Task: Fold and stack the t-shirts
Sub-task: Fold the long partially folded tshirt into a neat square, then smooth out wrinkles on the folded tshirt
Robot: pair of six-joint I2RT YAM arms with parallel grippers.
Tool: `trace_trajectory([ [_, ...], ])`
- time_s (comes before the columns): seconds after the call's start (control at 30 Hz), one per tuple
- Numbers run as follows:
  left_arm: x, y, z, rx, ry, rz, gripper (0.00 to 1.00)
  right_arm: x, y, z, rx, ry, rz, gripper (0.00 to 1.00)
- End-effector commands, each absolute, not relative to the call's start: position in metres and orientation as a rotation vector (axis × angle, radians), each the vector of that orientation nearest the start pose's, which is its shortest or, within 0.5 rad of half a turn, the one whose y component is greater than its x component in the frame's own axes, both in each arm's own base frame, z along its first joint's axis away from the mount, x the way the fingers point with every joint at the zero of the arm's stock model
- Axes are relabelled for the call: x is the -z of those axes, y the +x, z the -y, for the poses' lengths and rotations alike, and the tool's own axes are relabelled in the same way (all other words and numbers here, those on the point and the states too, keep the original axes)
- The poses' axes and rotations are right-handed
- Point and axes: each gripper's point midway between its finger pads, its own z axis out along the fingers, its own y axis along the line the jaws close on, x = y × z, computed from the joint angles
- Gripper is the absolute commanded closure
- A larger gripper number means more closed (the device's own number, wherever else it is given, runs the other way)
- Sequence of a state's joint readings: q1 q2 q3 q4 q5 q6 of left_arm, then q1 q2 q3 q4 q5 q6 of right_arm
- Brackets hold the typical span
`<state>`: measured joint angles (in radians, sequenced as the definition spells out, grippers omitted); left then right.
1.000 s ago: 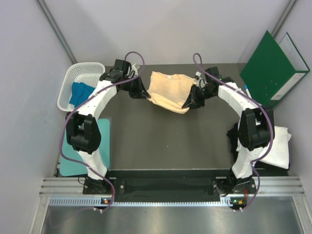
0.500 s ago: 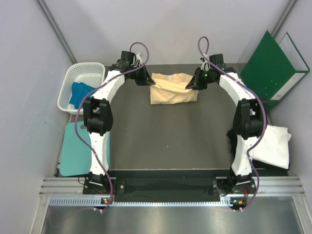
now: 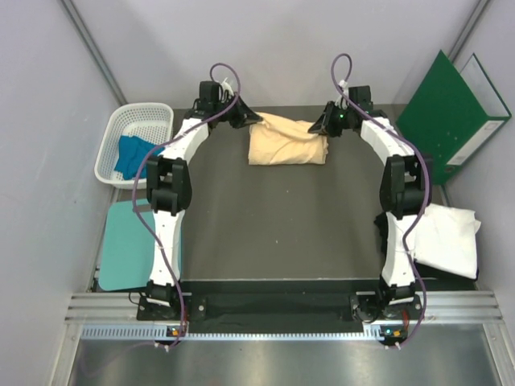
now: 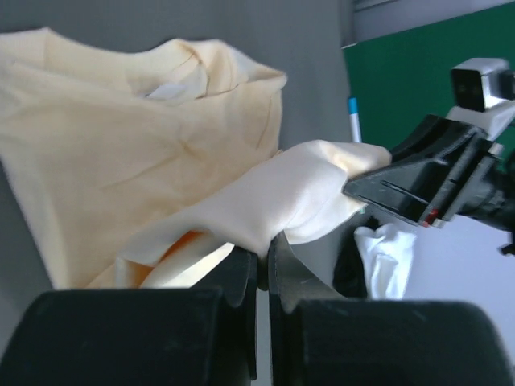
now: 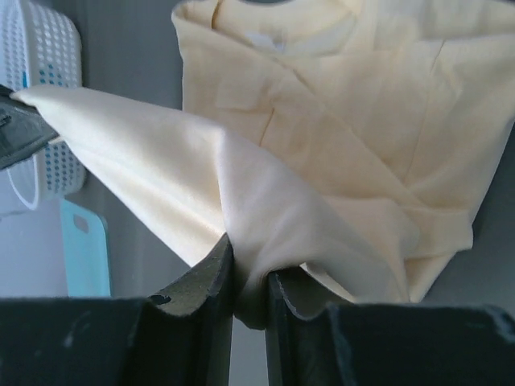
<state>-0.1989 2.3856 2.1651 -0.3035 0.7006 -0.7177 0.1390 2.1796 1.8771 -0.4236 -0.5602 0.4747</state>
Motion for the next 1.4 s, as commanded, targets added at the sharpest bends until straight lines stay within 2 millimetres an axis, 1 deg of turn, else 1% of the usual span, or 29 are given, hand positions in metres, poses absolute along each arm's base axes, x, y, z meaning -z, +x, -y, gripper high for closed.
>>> trace_trajectory([
  [0.0,-0.198,0.615,0.251,1.490,-0.180,-1.989,1.00,-0.154,0.587,-0.171,-0.973,0.154,-2.187,0.82],
  [0.07,-0.193,0.622,0.251,1.581,-0.242,-1.957,1.00,-0.153,0.601,-0.167,-0.980,0.194,-2.158,0.79],
  [0.1,-0.181,0.632,0.247,1.592,-0.264,-1.946,1.00,-0.136,0.611,-0.164,-0.957,0.225,-2.167,0.75],
  [0.13,-0.177,0.635,0.245,1.606,-0.277,-1.936,0.89,-0.134,0.618,-0.163,-0.949,0.237,-2.158,0.72],
  [0.17,-0.175,0.636,0.244,1.644,-0.307,-1.930,0.62,-0.143,0.628,-0.162,-0.942,0.247,-2.127,0.67],
  [0.2,-0.173,0.640,0.240,1.654,-0.292,-1.898,0.23,-0.131,0.635,-0.158,-0.911,0.279,-2.131,0.53],
  [0.23,-0.173,0.640,0.239,1.660,-0.293,-1.892,0.02,-0.132,0.641,-0.155,-0.895,0.293,-2.115,0.48],
  [0.27,-0.175,0.639,0.238,1.660,-0.284,-1.889,0.02,-0.134,0.644,-0.153,-0.885,0.301,-2.100,0.37],
  [0.3,-0.182,0.634,0.237,1.660,-0.274,-1.889,0.02,-0.144,0.644,-0.151,-0.873,0.307,-2.076,0.13],
  [0.33,-0.188,0.631,0.236,1.652,-0.258,-1.879,0.02,-0.150,0.643,-0.148,-0.866,0.311,-2.065,0.01],
  [0.37,-0.191,0.628,0.234,1.625,-0.233,-1.878,0.02,-0.145,0.637,-0.147,-0.861,0.318,-2.071,0.00],
  [0.4,-0.202,0.620,0.232,1.600,-0.225,-1.882,0.02,-0.167,0.633,-0.143,-0.842,0.319,-2.037,0.00],
  [0.43,-0.198,0.615,0.229,1.577,-0.247,-1.923,0.02,-0.172,0.628,-0.141,-0.832,0.322,-2.037,0.00],
  [0.47,-0.200,0.610,0.228,1.539,-0.206,-1.927,0.02,-0.160,0.616,-0.137,-0.816,0.334,-2.077,0.00],
  [0.5,-0.207,0.601,0.225,1.517,-0.196,-1.943,0.02,-0.178,0.609,-0.135,-0.803,0.325,-2.062,0.00],
  [0.53,-0.206,0.598,0.223,1.489,-0.192,-1.962,0.02,-0.179,0.602,-0.132,-0.788,0.328,-2.073,0.00],
  [0.57,-0.198,0.591,0.222,1.443,-0.174,-2.009,0.02,-0.167,0.590,-0.130,-0.766,0.322,-2.111,0.00],
  [0.6,-0.200,0.584,0.220,1.418,-0.162,-2.026,0.02,-0.179,0.581,-0.125,-0.734,0.329,-2.112,0.00],
  [0.63,-0.194,0.581,0.217,1.385,-0.163,-2.050,0.02,-0.176,0.573,-0.123,-0.718,0.331,-2.132,0.00],
  [0.67,-0.180,0.574,0.215,1.354,-0.167,-2.115,0.02,-0.163,0.563,-0.120,-0.699,0.338,-2.170,0.00],
  [0.7,-0.171,0.570,0.214,1.347,-0.173,-2.145,0.02,-0.166,0.555,-0.119,-0.695,0.344,-2.178,0.00],
  [0.73,-0.164,0.567,0.213,1.342,-0.182,-2.168,0.02,-0.160,0.550,-0.120,-0.698,0.346,-2.192,0.00],
  [0.87,-0.127,0.557,0.210,1.323,-0.263,-2.243,0.02,-0.117,0.528,-0.125,-0.736,0.411,-2.294,0.00],
  [0.9,-0.118,0.555,0.210,1.323,-0.277,-2.253,0.02,-0.107,0.525,-0.128,-0.752,0.418,-2.314,0.00],
  [1.03,-0.106,0.556,0.210,1.323,-0.292,-2.267,0.03,-0.085,0.527,-0.141,-0.772,0.411,-2.347,0.00],
  [1.07,-0.104,0.557,0.210,1.322,-0.294,-2.269,0.05,-0.088,0.530,-0.143,-0.782,0.408,-2.338,0.00],
  [1.1,-0.102,0.559,0.210,1.320,-0.295,-2.268,0.07,-0.080,0.532,-0.144,-0.787,0.417,-2.350,0.00],
  [1.23,-0.098,0.565,0.211,1.326,-0.305,-2.265,0.15,-0.083,0.540,-0.157,-0.832,0.416,-2.330,0.02],
  [1.37,-0.093,0.573,0.214,1.360,-0.328,-2.260,0.38,-0.091,0.550,-0.165,-0.881,0.419,-2.307,0.11],
])
